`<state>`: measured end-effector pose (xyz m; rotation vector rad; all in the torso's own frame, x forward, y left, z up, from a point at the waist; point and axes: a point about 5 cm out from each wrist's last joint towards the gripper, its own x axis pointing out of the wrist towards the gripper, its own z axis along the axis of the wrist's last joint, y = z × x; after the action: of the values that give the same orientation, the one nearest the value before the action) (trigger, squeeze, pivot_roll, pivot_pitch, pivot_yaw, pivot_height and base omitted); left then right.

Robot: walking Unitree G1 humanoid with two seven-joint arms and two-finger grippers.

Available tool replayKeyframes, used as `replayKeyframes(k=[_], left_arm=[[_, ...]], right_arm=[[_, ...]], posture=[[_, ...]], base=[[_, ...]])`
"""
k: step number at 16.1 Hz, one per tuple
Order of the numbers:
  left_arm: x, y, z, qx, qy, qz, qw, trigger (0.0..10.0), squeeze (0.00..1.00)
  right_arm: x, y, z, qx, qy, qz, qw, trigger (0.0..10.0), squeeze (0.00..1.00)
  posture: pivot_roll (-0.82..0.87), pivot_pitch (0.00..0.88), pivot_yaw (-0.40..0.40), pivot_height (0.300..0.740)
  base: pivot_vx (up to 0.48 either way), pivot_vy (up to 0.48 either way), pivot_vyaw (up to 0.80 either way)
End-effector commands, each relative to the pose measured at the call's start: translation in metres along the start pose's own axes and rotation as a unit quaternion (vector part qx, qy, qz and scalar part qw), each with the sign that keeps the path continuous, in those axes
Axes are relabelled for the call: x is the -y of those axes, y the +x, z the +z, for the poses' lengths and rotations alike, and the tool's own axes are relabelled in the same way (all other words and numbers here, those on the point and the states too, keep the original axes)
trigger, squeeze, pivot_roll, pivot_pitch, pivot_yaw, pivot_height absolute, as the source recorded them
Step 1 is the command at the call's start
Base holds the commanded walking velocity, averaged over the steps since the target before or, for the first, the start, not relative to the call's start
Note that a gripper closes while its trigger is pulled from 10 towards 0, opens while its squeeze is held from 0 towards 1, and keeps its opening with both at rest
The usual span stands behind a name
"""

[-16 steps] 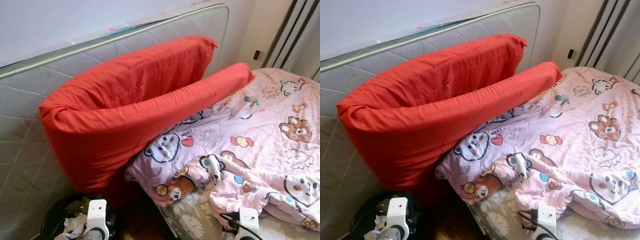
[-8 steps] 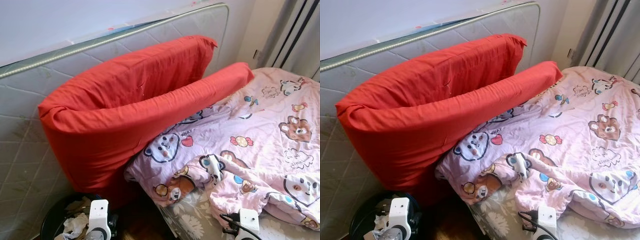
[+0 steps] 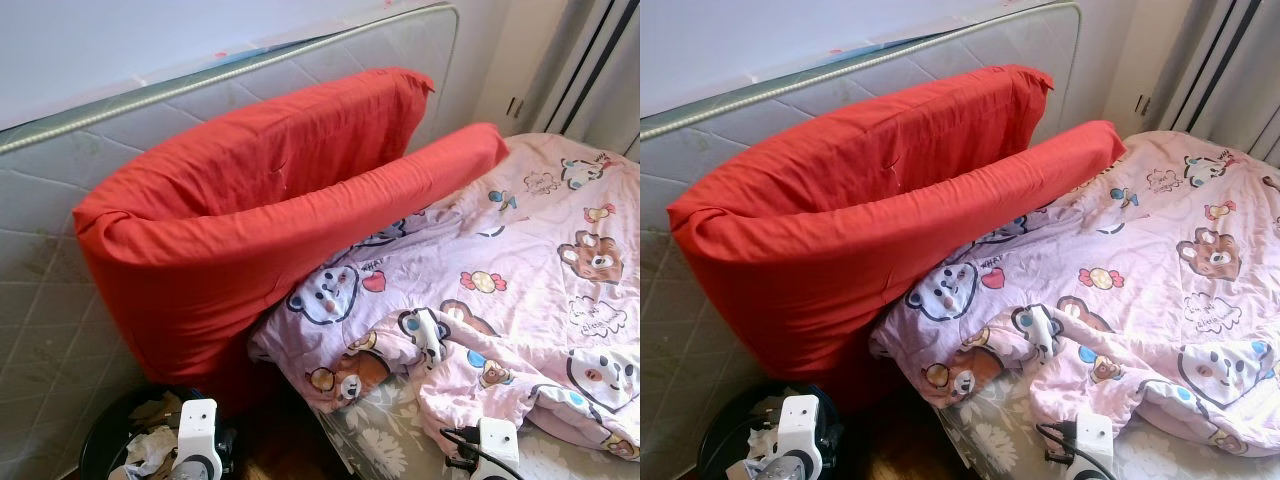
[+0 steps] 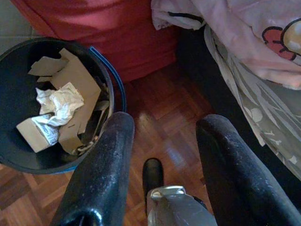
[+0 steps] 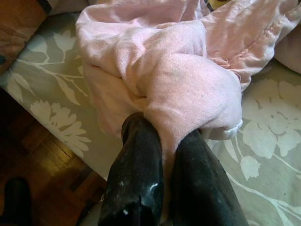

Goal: Clean up the room

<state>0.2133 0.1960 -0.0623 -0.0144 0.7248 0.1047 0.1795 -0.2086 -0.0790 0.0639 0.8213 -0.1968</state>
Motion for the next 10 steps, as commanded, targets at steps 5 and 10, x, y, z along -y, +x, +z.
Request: replayKeyframes(k=[5,10], left_arm=[[-0.0038,-0.0008,-0.0005,0.003,0.002,0.005,1.000,10.0,0.00],[-0.0037,-0.0010,-0.0013,0.003,0.002,0.005,1.000,10.0,0.00]], right_arm=[[0.0032,-0.0009,-0.0030,-0.007,0.008,-0.008,1.000,10.0,0.00],[0.0027,-0.0008,-0.0032,-0.008,0.008,-0.008,1.000,10.0,0.00]], posture=[[0.06,0.084,-0.003,0.740],[0.06,0.086,-0.003,0.740]], base=[[0.000,0.000,0.00],[0.000,0.000,0.00]])
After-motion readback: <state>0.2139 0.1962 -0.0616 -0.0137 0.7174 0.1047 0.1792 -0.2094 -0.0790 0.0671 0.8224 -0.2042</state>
